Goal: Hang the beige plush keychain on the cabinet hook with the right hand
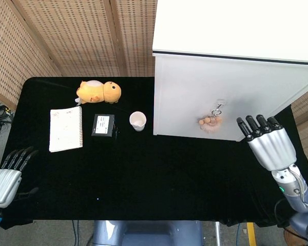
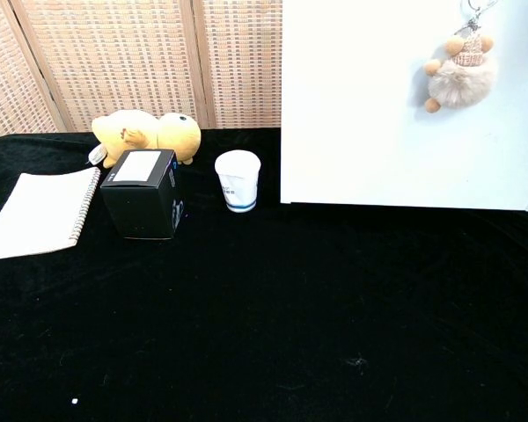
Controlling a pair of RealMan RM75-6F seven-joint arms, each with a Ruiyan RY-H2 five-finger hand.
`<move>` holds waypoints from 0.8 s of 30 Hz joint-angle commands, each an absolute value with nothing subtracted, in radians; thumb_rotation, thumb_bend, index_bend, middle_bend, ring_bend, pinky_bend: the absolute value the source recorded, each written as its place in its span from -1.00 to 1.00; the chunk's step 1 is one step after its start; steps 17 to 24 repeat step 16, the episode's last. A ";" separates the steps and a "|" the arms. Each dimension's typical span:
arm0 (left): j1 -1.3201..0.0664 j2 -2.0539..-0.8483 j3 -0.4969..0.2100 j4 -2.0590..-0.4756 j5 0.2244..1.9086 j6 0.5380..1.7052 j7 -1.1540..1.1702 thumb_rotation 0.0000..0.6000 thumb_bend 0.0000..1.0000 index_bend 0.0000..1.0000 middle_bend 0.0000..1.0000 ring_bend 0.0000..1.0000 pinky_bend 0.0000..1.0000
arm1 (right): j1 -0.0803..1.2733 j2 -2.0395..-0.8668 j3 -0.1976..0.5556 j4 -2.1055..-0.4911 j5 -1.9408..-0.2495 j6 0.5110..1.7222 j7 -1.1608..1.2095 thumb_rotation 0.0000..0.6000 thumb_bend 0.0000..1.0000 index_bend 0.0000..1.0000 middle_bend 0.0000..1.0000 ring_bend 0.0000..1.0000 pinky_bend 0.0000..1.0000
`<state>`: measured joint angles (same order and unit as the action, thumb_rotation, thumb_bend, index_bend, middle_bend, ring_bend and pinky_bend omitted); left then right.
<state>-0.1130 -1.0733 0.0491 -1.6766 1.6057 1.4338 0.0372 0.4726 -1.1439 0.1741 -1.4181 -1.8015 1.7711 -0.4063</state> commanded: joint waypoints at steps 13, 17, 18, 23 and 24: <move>-0.092 -1.093 0.055 -1.653 1.652 1.489 0.058 1.00 -1.00 -1.00 -1.00 -1.00 -1.00 | 0.160 -1.108 0.003 -1.670 -1.603 1.778 -0.305 1.00 -1.00 -0.95 -1.00 -1.00 -0.78; -0.088 -1.102 0.053 -1.640 1.661 1.504 0.055 1.00 -1.00 -1.00 -1.00 -1.00 -1.00 | 0.132 -1.119 -0.005 -1.654 -1.595 1.779 -0.297 1.00 -1.00 -0.95 -1.00 -1.00 -0.82; -0.088 -1.102 0.053 -1.640 1.661 1.504 0.055 1.00 -1.00 -1.00 -1.00 -1.00 -1.00 | 0.132 -1.119 -0.005 -1.654 -1.595 1.779 -0.297 1.00 -1.00 -0.95 -1.00 -1.00 -0.82; -0.088 -1.102 0.053 -1.640 1.661 1.504 0.055 1.00 -1.00 -1.00 -1.00 -1.00 -1.00 | 0.132 -1.119 -0.005 -1.654 -1.595 1.779 -0.297 1.00 -1.00 -0.95 -1.00 -1.00 -0.82; -0.088 -1.102 0.053 -1.640 1.661 1.504 0.055 1.00 -1.00 -1.00 -1.00 -1.00 -1.00 | 0.132 -1.119 -0.005 -1.654 -1.595 1.779 -0.297 1.00 -1.00 -0.95 -1.00 -1.00 -0.82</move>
